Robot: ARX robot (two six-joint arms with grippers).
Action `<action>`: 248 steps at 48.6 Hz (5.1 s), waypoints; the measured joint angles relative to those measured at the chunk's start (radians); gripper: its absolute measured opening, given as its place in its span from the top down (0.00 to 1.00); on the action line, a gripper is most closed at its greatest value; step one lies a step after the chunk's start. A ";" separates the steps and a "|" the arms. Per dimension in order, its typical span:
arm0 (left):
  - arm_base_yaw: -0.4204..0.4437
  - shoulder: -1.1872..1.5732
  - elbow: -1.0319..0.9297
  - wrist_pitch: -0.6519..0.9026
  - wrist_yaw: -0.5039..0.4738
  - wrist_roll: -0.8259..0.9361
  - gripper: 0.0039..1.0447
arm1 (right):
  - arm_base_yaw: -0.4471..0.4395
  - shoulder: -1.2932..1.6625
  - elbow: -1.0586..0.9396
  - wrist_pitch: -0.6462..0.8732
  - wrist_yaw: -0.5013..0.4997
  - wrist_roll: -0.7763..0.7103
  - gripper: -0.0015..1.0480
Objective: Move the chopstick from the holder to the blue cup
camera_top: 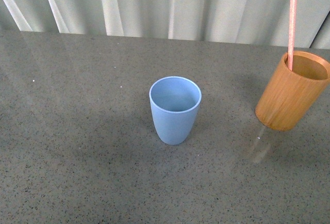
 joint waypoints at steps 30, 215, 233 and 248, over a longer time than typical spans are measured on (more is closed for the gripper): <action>0.000 -0.237 0.000 -0.263 0.000 0.000 0.97 | 0.000 0.000 0.000 0.000 0.000 0.000 0.10; 0.000 -0.330 0.000 -0.334 0.000 0.000 0.06 | 0.208 1.534 0.661 0.918 -0.047 -0.095 0.98; 0.000 -0.330 0.000 -0.334 0.000 0.000 0.06 | 0.400 1.448 0.756 0.829 0.010 -0.049 0.98; 0.000 -0.330 0.000 -0.334 0.000 0.000 0.06 | 0.520 1.559 0.760 0.866 0.057 0.045 0.98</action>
